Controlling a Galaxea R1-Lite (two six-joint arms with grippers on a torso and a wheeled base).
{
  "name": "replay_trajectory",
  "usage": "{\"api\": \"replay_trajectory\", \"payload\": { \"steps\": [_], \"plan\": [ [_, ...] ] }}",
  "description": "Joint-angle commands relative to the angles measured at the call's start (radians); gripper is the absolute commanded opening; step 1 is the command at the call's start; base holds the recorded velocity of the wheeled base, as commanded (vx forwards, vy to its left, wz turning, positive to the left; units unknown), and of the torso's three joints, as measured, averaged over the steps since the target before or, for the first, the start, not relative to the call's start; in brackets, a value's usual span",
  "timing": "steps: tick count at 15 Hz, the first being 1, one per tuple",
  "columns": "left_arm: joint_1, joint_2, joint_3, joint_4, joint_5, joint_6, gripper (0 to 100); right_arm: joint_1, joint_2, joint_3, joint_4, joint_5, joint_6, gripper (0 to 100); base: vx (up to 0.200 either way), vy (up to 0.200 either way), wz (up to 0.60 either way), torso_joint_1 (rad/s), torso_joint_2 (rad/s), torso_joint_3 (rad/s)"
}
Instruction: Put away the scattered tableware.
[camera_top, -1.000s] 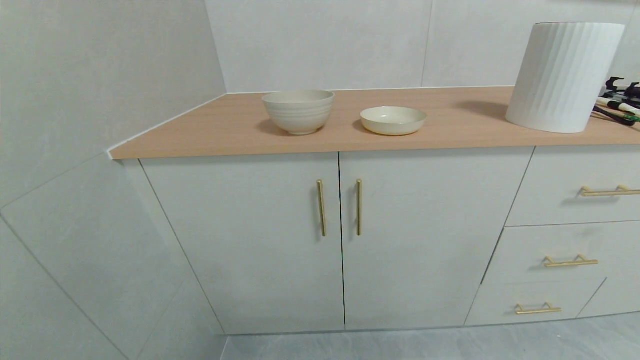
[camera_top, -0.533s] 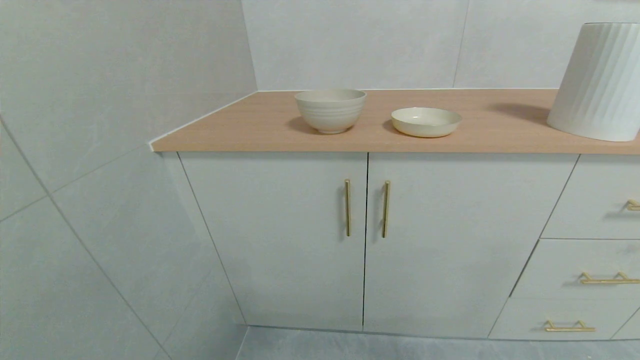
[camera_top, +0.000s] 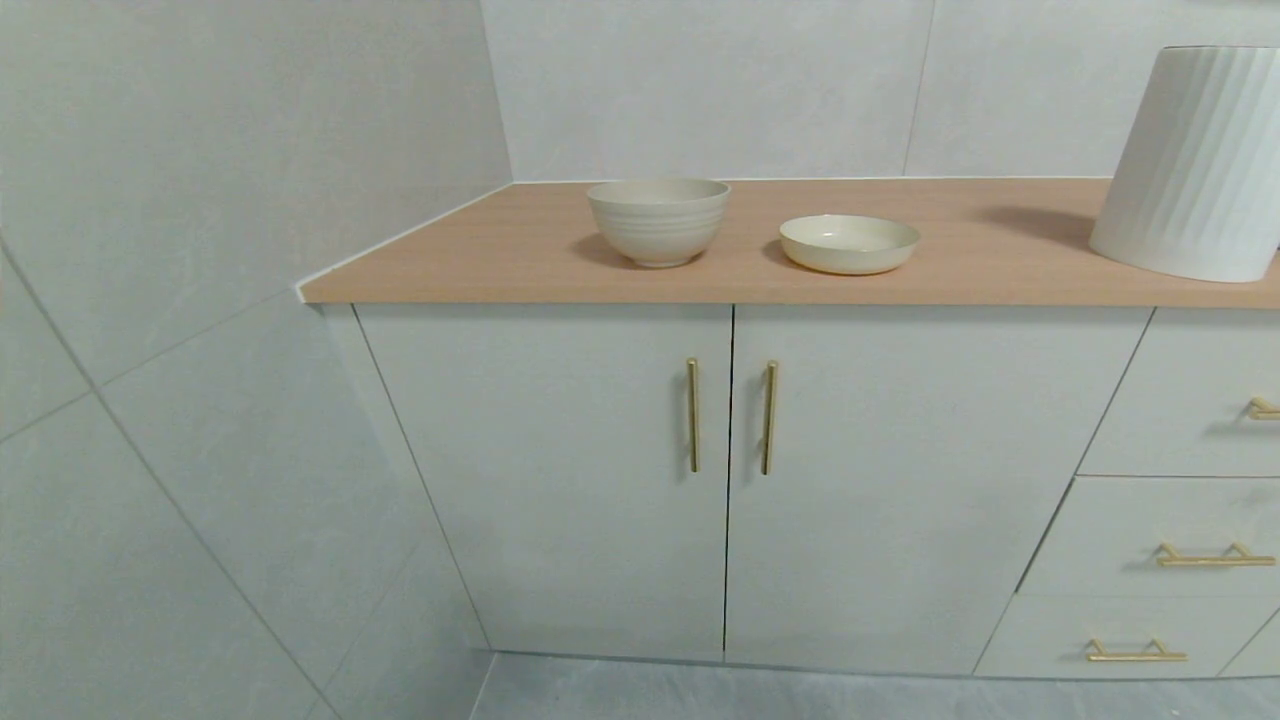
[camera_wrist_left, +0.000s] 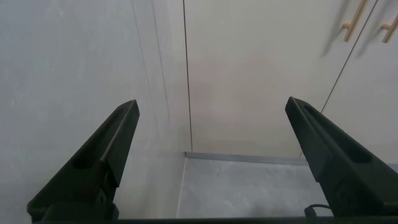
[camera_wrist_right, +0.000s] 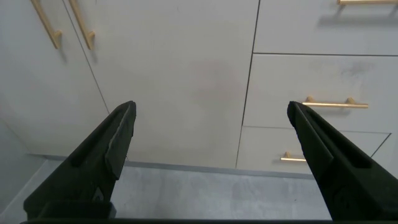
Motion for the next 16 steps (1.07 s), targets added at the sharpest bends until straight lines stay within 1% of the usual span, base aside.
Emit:
{"api": "replay_trajectory", "payload": {
  "steps": [1, 6, 7, 8, 10, 11, 12, 14, 15, 16],
  "plan": [
    [0.0, 0.0, 0.0, 0.0, 0.0, 0.0, 100, 0.0, 0.0, 0.0, 0.0, 0.0, -0.002, 100, 0.0, 0.0, 0.0, 0.0, 0.0, 0.0],
    [0.0, 0.0, 0.0, 0.0, 0.0, 0.0, 100, 0.002, -0.002, -0.009, -0.008, 0.007, -0.019, 100, 0.0, 0.0, 0.0, 0.0, 0.0, 0.0],
    [0.0, 0.0, 0.0, 0.0, 0.0, 0.0, 100, 0.008, 0.008, -0.087, -0.012, 0.045, 0.005, 100, 0.0, 0.0, 0.0, 0.0, 0.0, 0.0],
    [0.0, 0.0, 0.0, 0.0, 0.0, 0.0, 100, 0.017, 0.044, -0.176, 0.009, 0.132, 0.073, 100, 0.0, 0.0, 0.0, 0.0, 0.0, 0.0],
    [0.0, 0.0, 0.0, 0.0, 0.0, 0.0, 100, 0.025, 0.115, -0.199, 0.055, 0.296, 0.071, 100, 0.0, 0.0, 0.0, 0.0, 0.0, 0.0],
    [0.0, 0.0, 0.0, 0.0, 0.0, 0.0, 100, 0.028, 0.204, -0.201, 0.051, 0.396, 0.073, 100, 0.0, 0.0, 0.0, 0.0, 0.0, 0.0],
    [0.0, 0.0, 0.0, 0.0, 0.0, 0.0, 100, 0.028, 0.316, -0.227, 0.049, 0.454, 0.071, 100, 0.0, 0.0, 0.0, 0.0, 0.0, 0.0],
    [0.0, 0.0, 0.0, 0.0, 0.0, 0.001, 100, 0.06, 0.486, -0.295, 0.049, 0.474, 0.067, 100, 0.0, 0.0, 0.0, 0.0, 0.0, 0.0],
    [0.0, 0.0, 0.0, -0.002, 0.0, 0.001, 100, 0.101, 0.567, -0.333, 0.049, 0.471, 0.067, 100, 0.0, 0.0, 0.0, 0.0, 0.0, 0.0],
    [0.0, 0.0, 0.0, 0.0, 0.0, 0.001, 100, 0.164, 0.679, -0.382, 0.046, 0.459, 0.079, 100, 0.0, 0.0, 0.0, 0.0, 0.0, 0.0]
  ]
}}
